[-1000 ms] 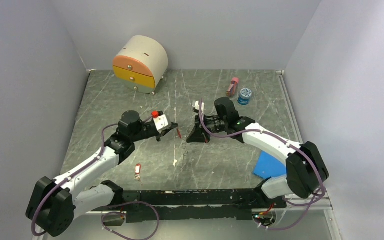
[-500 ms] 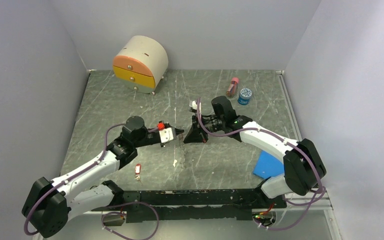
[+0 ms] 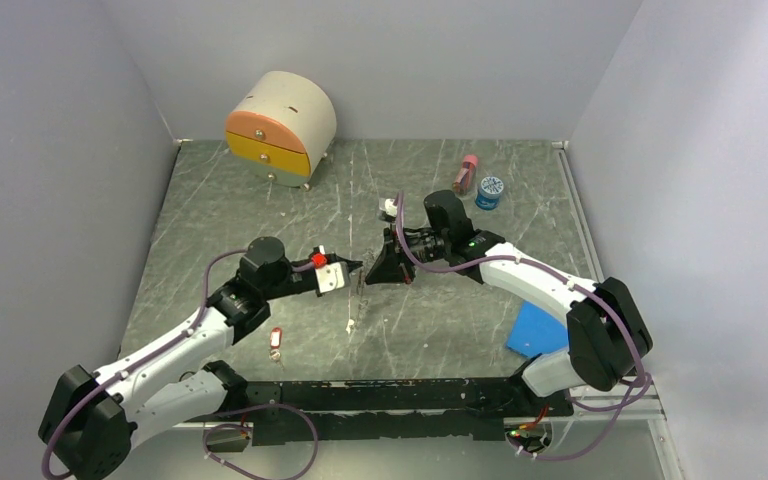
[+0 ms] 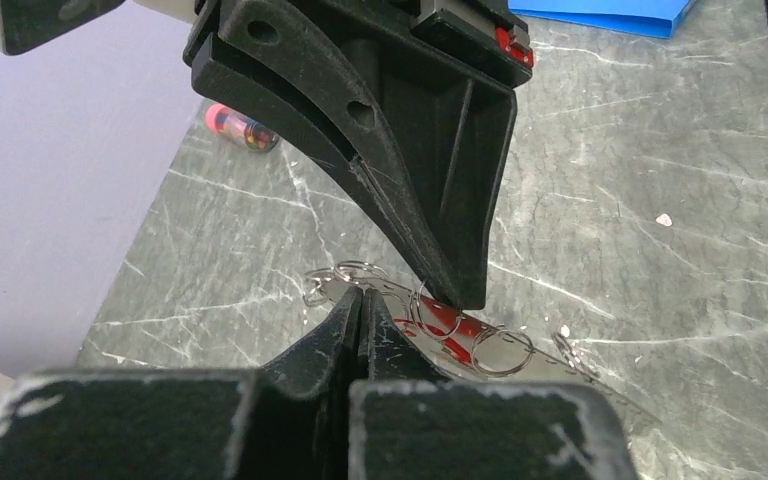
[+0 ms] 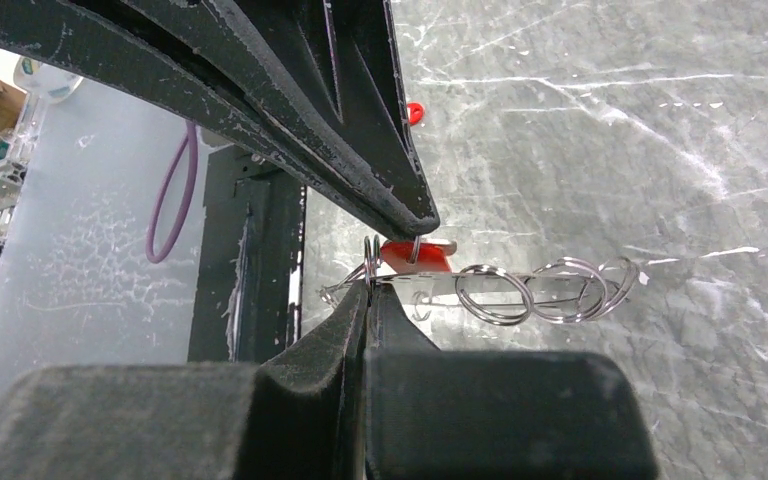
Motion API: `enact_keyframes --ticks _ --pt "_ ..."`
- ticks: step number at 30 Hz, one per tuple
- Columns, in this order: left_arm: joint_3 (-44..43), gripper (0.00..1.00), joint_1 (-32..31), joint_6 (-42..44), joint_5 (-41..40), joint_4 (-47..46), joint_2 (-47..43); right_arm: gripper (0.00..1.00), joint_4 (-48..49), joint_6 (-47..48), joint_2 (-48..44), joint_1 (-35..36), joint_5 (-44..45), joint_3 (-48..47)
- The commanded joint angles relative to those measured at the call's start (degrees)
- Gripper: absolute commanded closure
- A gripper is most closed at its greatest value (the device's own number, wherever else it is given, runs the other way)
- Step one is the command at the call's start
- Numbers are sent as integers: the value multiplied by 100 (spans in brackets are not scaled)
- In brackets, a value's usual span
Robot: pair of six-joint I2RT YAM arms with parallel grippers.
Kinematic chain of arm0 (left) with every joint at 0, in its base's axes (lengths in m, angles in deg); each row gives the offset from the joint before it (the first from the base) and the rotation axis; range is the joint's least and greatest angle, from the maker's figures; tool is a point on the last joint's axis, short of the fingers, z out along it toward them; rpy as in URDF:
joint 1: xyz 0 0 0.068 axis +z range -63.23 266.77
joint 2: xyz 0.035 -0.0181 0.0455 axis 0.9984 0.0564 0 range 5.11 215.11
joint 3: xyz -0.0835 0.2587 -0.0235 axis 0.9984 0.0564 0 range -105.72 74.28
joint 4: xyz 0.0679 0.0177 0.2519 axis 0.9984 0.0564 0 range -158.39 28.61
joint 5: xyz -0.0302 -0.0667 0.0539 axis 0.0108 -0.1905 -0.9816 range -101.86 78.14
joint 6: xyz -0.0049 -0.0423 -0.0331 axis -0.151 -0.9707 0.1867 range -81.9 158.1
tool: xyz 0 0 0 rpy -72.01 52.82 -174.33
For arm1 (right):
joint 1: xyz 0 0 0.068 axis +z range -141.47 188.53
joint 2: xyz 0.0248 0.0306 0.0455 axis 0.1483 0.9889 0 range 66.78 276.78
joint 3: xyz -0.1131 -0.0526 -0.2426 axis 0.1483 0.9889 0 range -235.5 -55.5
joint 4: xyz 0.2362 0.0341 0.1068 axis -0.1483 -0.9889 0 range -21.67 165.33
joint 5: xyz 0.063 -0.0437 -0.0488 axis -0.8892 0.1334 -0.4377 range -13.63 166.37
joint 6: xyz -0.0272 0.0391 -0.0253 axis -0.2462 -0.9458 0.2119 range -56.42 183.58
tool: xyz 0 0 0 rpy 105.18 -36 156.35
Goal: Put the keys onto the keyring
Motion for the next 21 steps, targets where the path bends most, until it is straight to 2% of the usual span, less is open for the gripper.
enact_keyframes --ticks 1,21 --pt "87 97 -23 91 98 -136 -136 100 383 -70 -15 -2 -208 -141" --pt "184 98 -24 161 294 228 -500 100 542 -405 15 -108 162 -16"
